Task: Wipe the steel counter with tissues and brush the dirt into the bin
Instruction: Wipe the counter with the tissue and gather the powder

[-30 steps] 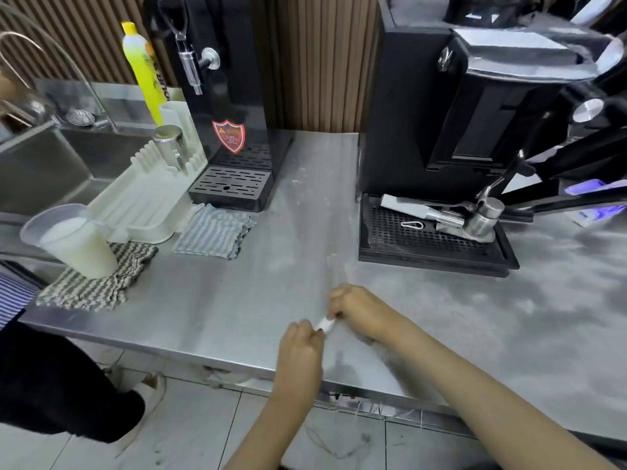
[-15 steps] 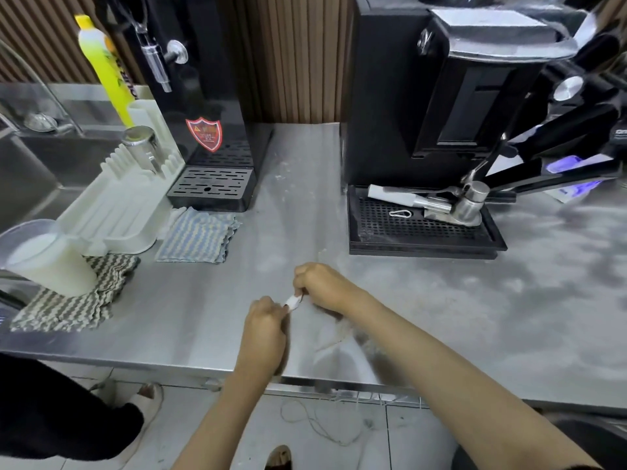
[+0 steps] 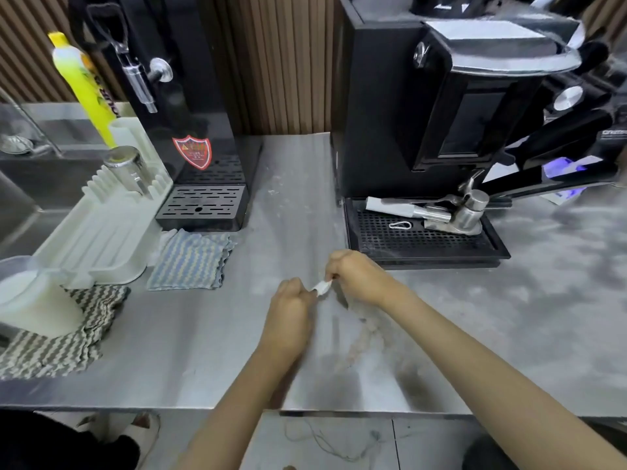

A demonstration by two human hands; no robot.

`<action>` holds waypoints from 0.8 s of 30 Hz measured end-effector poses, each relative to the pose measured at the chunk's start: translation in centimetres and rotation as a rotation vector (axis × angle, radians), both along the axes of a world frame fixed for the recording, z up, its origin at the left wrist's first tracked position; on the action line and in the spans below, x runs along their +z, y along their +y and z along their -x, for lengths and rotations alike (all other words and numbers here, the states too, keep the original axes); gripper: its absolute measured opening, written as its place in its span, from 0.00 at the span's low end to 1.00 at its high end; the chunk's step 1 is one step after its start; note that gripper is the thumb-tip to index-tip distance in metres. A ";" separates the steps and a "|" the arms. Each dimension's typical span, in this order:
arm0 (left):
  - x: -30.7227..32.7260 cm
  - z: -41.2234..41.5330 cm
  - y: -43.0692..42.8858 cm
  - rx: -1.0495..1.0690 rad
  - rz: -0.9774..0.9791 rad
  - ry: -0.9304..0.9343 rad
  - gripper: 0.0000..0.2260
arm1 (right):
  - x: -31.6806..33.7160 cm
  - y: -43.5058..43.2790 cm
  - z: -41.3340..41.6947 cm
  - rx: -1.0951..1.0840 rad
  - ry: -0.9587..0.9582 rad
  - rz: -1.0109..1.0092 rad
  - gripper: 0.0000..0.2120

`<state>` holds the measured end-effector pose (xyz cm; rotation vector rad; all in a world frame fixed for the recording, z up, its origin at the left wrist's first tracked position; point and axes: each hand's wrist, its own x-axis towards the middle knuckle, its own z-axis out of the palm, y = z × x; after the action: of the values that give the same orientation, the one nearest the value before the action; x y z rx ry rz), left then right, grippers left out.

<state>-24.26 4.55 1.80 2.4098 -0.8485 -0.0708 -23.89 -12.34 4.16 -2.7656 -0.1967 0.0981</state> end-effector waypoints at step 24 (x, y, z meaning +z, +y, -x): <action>-3.9 -3.0 -2.0 -0.059 0.063 -0.066 0.02 | -2.2 -1.3 1.6 -0.195 0.088 0.101 0.12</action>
<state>-21.22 2.55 -2.14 2.3402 -0.9382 0.0126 -25.45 -13.60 2.00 -2.8565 0.1035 0.1829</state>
